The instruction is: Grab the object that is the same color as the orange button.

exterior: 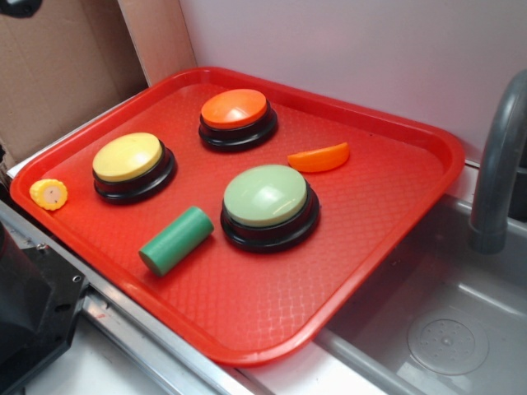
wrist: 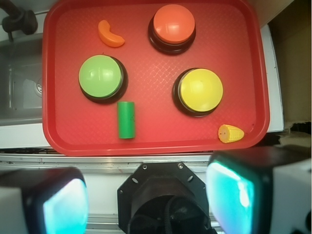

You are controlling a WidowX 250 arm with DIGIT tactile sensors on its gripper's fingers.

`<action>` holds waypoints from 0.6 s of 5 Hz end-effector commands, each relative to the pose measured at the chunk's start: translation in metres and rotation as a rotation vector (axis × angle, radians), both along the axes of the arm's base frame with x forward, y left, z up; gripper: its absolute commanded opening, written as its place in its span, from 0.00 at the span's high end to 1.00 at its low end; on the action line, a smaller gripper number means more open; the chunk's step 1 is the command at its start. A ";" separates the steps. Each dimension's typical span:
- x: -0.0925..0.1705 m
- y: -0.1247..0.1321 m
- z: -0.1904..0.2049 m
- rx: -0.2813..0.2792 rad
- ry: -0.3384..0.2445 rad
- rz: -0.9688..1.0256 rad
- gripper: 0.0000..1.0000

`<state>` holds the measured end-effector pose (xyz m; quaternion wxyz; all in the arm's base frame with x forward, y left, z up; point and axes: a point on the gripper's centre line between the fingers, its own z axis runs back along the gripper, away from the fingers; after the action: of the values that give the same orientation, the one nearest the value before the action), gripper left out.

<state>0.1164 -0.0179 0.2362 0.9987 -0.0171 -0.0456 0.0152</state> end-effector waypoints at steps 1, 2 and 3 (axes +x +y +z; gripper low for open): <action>0.000 0.000 0.000 0.000 0.000 0.000 0.00; 0.028 -0.002 -0.012 -0.035 -0.025 -0.068 0.00; 0.063 -0.007 -0.026 -0.029 -0.049 -0.097 0.00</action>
<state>0.1771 -0.0239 0.1998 0.9976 -0.0322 -0.0499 -0.0353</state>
